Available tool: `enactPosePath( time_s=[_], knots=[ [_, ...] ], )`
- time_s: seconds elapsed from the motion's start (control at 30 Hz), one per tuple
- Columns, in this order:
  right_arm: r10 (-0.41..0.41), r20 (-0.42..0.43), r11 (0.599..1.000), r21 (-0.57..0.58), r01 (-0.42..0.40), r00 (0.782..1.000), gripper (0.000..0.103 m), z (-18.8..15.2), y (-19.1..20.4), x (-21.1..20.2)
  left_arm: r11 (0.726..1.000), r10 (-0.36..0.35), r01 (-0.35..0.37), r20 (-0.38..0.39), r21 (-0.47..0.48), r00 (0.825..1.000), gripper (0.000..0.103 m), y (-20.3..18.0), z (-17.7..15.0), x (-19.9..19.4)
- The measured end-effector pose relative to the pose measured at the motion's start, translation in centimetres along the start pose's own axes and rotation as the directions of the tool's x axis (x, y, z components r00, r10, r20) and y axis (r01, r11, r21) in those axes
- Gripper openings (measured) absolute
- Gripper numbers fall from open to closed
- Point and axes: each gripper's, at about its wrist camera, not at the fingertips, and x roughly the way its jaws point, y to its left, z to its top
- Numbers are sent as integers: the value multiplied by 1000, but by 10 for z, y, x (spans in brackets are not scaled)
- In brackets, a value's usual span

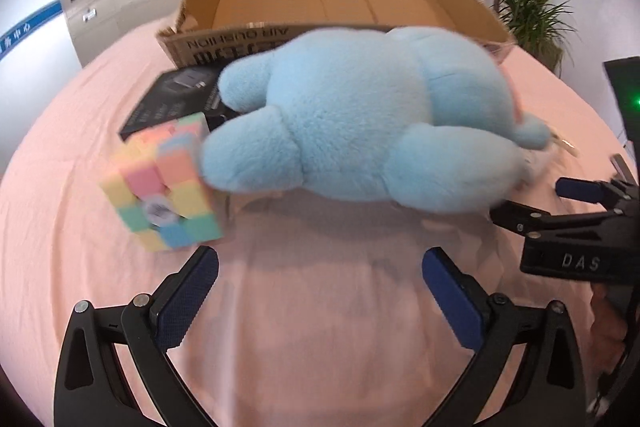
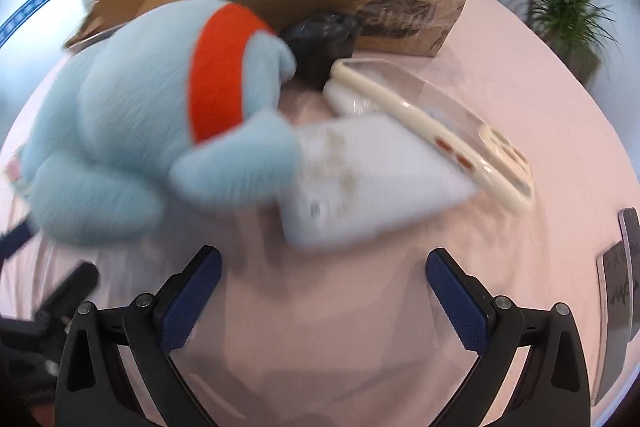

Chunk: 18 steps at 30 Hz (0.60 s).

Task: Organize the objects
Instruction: 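Move the left tool toward the pastel Rubik's cube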

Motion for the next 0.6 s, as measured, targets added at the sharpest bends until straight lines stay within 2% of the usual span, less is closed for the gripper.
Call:
enactPosePath(
  time_s=[0.13,0.23,0.37,0.43,0.5,0.6],
  knots=[
    [56,71,998,-22,-55,996,102,-23,-15,-36,998,45,-50,107,39,993,102,2,-11,-36],
    [147,162,989,-12,-147,976,102,-27,-24,-64,997,72,-77,160,25,985,102,10,1,-46],
    [235,246,972,-45,-231,940,102,-22,-17,-89,994,98,-92,124,-55,987,102,41,11,-40],
    [263,262,965,-79,-251,928,102,-20,-6,-93,986,140,-129,104,-101,985,102,54,12,-35],
    [281,259,959,-104,-262,924,102,-11,11,-97,975,204,-195,80,-105,976,102,61,11,-25],
    [299,239,953,-125,-277,924,101,0,24,-87,973,223,-219,60,-75,973,102,59,14,-7]
  ],
)
